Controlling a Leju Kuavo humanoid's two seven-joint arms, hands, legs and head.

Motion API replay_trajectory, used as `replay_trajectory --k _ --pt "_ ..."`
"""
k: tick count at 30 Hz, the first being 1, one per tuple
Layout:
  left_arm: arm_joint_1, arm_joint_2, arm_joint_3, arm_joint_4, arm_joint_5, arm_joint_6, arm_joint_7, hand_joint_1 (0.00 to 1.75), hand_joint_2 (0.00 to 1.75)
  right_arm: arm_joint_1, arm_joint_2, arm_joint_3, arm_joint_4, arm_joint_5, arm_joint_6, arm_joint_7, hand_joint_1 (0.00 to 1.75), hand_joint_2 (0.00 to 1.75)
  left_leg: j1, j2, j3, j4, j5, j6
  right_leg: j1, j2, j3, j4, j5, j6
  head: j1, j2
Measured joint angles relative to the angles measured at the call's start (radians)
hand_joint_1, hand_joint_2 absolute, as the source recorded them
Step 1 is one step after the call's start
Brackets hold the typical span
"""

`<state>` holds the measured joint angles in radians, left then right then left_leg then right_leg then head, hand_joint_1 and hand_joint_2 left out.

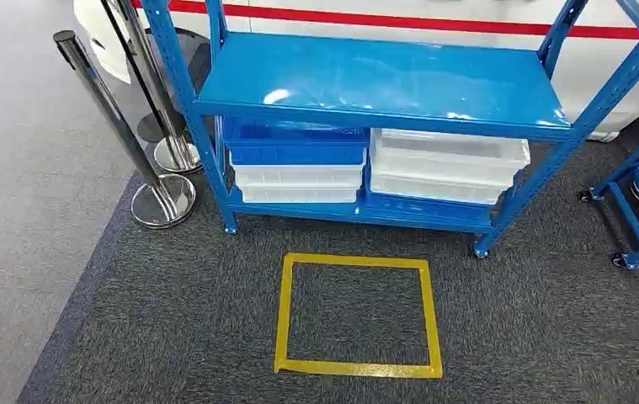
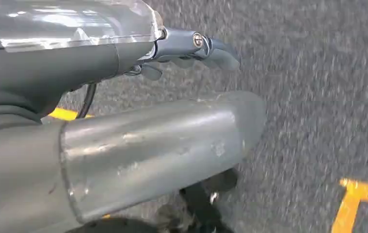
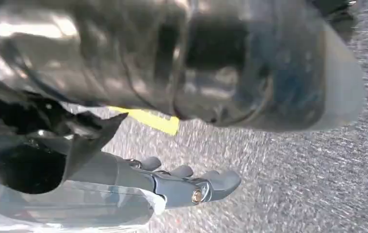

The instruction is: Take the parts from the cabinet and place them on the table.

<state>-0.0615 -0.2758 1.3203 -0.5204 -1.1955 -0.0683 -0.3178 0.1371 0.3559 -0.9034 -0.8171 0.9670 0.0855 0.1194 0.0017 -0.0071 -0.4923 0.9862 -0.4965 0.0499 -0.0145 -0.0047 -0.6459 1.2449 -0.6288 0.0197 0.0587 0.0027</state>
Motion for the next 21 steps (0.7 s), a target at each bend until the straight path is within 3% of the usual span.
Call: replay_trajectory --k 2,3,4,5,6,8,9,10,12,13,14,15,17,18,19,20,21 --pt "0.003 -0.010 -0.002 -0.012 -0.003 -0.011 0.004 0.00 0.00 -0.009 0.000 -0.025 0.011 -0.017 0.005 -0.005 0.00 0.00 0.000 0.010 0.029 0.000 -0.024 -0.009 0.003 -0.017 0.036 -0.153 0.135 -0.009 0.000 0.000" --pt "0.007 -0.016 -0.002 -0.017 -0.003 -0.013 0.004 0.00 0.00 -0.012 0.000 -0.036 0.018 -0.021 0.005 -0.006 0.00 0.00 -0.002 0.017 0.034 0.001 -0.036 -0.014 0.010 -0.054 0.038 -0.196 0.197 -0.022 0.001 0.000" --pt "0.005 -0.017 -0.002 -0.024 -0.004 -0.015 0.005 0.00 0.00 -0.023 0.000 -0.046 0.026 -0.024 0.005 -0.006 0.00 0.00 -0.007 0.020 0.039 0.006 -0.045 -0.022 0.018 -0.059 0.030 -0.200 0.158 -0.027 0.000 0.000" --pt "0.003 -0.021 -0.002 -0.032 -0.005 -0.016 0.007 0.00 0.00 -0.032 0.001 -0.052 0.031 -0.026 0.006 -0.006 0.00 0.00 -0.009 0.033 0.037 0.002 -0.055 -0.030 0.017 -0.049 0.029 -0.197 0.175 -0.035 -0.001 0.000" --pt "0.005 -0.022 -0.003 -0.038 -0.006 -0.016 0.007 0.00 0.00 -0.033 0.001 -0.055 0.033 -0.026 0.006 -0.007 0.00 0.00 -0.009 0.041 0.052 0.013 -0.054 -0.034 0.016 -0.033 0.028 -0.202 0.174 -0.040 0.000 0.000" --pt "0.004 -0.024 -0.003 -0.049 -0.006 -0.017 0.007 0.00 0.00 -0.039 0.003 -0.067 0.042 -0.027 0.006 -0.007 0.00 0.00 -0.007 0.037 0.050 0.033 -0.059 -0.043 0.008 -0.017 0.050 -0.208 0.169 -0.049 -0.001 0.000" --pt "0.001 -0.026 -0.003 -0.053 -0.005 -0.017 0.007 0.00 0.00 -0.039 0.003 -0.072 0.045 -0.027 0.006 -0.007 0.00 0.00 -0.005 0.025 0.030 0.083 -0.063 -0.049 0.006 -0.014 0.059 -0.209 0.164 -0.057 0.000 0.000" --pt "0.001 -0.026 -0.003 -0.054 -0.005 -0.018 0.007 0.00 0.00 -0.041 0.003 -0.074 0.045 -0.027 0.005 -0.007 0.00 0.00 -0.002 0.019 -0.008 0.149 -0.085 -0.056 0.006 -0.007 0.063 -0.210 0.160 -0.062 -0.001 0.000" --pt "0.002 -0.026 -0.003 -0.058 -0.005 -0.019 0.007 0.00 0.00 -0.047 0.003 -0.080 0.050 -0.026 0.003 -0.009 0.00 0.00 0.005 0.017 -0.097 0.282 -0.161 -0.065 0.006 0.012 0.070 -0.210 0.153 -0.064 0.000 0.000" --pt "0.003 -0.026 -0.003 -0.060 -0.005 -0.019 0.008 0.00 0.00 -0.049 0.003 -0.085 0.054 -0.024 0.002 -0.012 0.00 0.00 0.007 0.016 -0.129 0.317 -0.187 -0.068 0.005 0.022 0.076 -0.209 0.148 -0.064 -0.001 0.000" --pt "0.005 -0.027 -0.003 -0.061 -0.007 -0.019 0.011 0.00 0.00 -0.051 0.003 -0.091 0.058 -0.021 -0.002 -0.014 0.00 0.00 0.010 0.016 -0.146 0.316 -0.182 -0.069 0.005 0.034 0.083 -0.209 0.143 -0.062 0.000 0.000" --pt "0.005 -0.027 -0.003 -0.063 -0.009 -0.019 0.014 0.00 0.00 -0.053 0.003 -0.098 0.063 -0.015 -0.006 -0.019 0.00 0.00 0.011 0.016 -0.142 0.273 -0.145 -0.070 0.004 0.045 0.093 -0.209 0.137 -0.058 0.000 0.000" --pt "0.004 -0.029 -0.003 -0.071 -0.012 -0.020 0.016 0.00 0.00 -0.060 0.003 -0.110 0.072 -0.007 -0.013 -0.023 0.00 0.00 0.012 0.000 -0.099 0.112 -0.011 -0.066 0.003 0.065 0.112 -0.209 0.125 -0.052 0.000 0.000" --pt "0.008 -0.030 -0.003 -0.074 -0.014 -0.020 0.018 0.00 0.00 -0.060 0.003 -0.115 0.075 -0.006 -0.016 -0.023 0.00 0.00 0.013 -0.037 -0.087 0.043 0.042 -0.061 0.001 0.072 0.112 -0.210 0.121 -0.048 0.000 0.000" --pt "0.007 -0.031 -0.003 -0.076 -0.019 -0.021 0.019 0.00 0.00 -0.070 0.003 -0.123 0.082 -0.003 -0.018 -0.026 0.00 0.00 0.009 -0.048 -0.092 0.046 0.001 -0.055 0.001 0.084 0.113 -0.206 0.119 -0.043 0.000 0.000" --pt "0.006 -0.031 -0.002 -0.080 -0.020 -0.021 0.021 0.00 0.00 -0.077 0.003 -0.130 0.089 0.001 -0.019 -0.027 0.00 0.00 0.005 -0.051 -0.088 0.046 0.003 -0.046 0.000 0.093 0.103 -0.205 0.117 -0.035 -0.001 0.000" --pt "0.009 -0.033 -0.002 -0.083 -0.023 -0.021 0.024 0.00 0.00 -0.078 0.002 -0.139 0.095 0.006 -0.019 -0.028 0.00 0.00 0.004 -0.047 -0.087 0.046 0.028 -0.040 -0.001 0.102 0.104 -0.205 0.115 -0.029 -0.001 0.000"
